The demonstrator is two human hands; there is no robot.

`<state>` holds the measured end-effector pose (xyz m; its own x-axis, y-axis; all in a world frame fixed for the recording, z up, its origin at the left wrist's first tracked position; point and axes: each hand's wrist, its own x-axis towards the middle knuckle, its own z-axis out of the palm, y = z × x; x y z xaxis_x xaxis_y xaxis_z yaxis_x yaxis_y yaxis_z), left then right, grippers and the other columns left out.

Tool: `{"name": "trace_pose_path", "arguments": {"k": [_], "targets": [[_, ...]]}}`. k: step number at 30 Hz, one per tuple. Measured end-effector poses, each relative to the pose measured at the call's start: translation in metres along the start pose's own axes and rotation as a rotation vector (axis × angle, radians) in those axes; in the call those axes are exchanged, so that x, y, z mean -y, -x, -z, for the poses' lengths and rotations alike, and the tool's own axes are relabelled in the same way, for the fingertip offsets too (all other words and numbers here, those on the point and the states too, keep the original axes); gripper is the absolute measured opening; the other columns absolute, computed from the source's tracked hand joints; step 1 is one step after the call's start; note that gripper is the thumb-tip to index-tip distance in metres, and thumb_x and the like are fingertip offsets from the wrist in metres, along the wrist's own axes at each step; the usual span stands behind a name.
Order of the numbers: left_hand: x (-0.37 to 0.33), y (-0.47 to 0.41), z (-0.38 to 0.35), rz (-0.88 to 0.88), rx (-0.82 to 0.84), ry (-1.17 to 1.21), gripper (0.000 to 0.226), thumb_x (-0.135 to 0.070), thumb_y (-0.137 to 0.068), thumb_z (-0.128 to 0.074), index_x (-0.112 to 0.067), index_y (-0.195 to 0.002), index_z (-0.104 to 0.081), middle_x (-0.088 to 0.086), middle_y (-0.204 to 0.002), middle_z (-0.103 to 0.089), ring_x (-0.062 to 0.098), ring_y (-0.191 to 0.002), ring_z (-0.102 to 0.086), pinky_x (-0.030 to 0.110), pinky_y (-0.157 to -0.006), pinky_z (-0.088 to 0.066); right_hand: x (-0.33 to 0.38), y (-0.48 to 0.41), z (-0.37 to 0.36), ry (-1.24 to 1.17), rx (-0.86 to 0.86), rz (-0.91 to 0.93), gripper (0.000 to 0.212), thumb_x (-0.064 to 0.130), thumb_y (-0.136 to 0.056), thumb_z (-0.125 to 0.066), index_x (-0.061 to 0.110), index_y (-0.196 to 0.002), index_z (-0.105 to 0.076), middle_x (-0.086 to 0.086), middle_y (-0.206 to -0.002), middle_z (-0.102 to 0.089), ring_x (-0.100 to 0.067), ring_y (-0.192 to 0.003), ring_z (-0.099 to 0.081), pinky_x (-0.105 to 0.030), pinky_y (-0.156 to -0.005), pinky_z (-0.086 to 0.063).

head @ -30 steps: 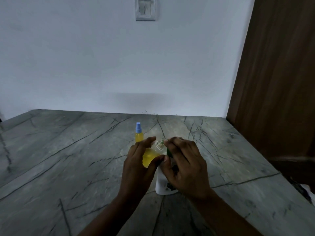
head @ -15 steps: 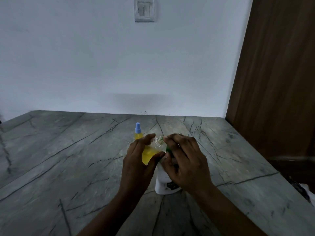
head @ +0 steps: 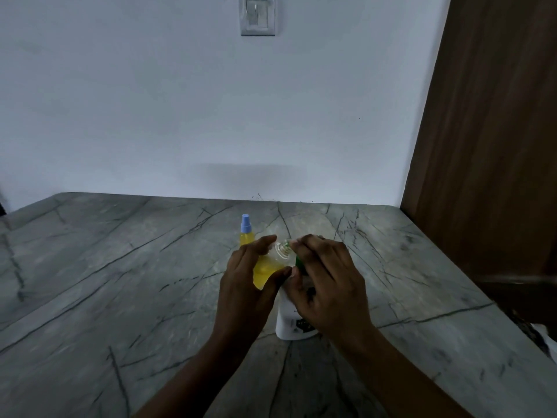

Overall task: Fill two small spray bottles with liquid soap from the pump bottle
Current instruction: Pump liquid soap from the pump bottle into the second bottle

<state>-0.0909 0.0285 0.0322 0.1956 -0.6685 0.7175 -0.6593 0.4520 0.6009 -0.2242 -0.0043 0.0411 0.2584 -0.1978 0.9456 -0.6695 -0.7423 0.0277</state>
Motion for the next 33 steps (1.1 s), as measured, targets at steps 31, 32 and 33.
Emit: {"name": "trace_pose_path", "arguments": {"k": [31, 32, 33], "targets": [[-0.002, -0.002, 0.0, -0.046, -0.008, 0.027, 0.05, -0.042, -0.072, -0.056, -0.027, -0.119, -0.048, -0.008, -0.107, -0.054, 0.008, -0.094, -0.054, 0.015, -0.075, -0.04, -0.001, -0.006, 0.005, 0.021, 0.019, 0.006, 0.034, 0.021, -0.085, -0.051, -0.002, -0.103, -0.069, -0.015, -0.102, -0.066, -0.021, -0.098, -0.051, -0.021, -0.08, -0.042], [-0.003, -0.002, 0.0, -0.045, -0.01, 0.029, 0.05, -0.043, -0.072, -0.056, -0.027, -0.119, -0.048, -0.008, -0.107, -0.054, 0.008, -0.093, -0.054, 0.015, -0.075, -0.041, -0.001, -0.006, 0.005, 0.017, 0.013, -0.001, 0.034, 0.021, -0.085, -0.051, -0.002, -0.103, -0.069, -0.015, -0.102, -0.066, -0.021, -0.098, -0.051, -0.021, -0.08, -0.041], [-0.003, -0.002, 0.0, -0.044, -0.012, 0.03, 0.05, -0.043, -0.072, -0.056, -0.027, -0.118, -0.048, -0.008, -0.106, -0.054, 0.007, -0.093, -0.054, 0.015, -0.074, -0.041, -0.001, -0.005, 0.005, 0.015, 0.008, -0.007, 0.034, 0.021, -0.085, -0.052, -0.002, -0.103, -0.069, -0.015, -0.101, -0.066, -0.02, -0.098, -0.051, -0.02, -0.08, -0.041]]}}
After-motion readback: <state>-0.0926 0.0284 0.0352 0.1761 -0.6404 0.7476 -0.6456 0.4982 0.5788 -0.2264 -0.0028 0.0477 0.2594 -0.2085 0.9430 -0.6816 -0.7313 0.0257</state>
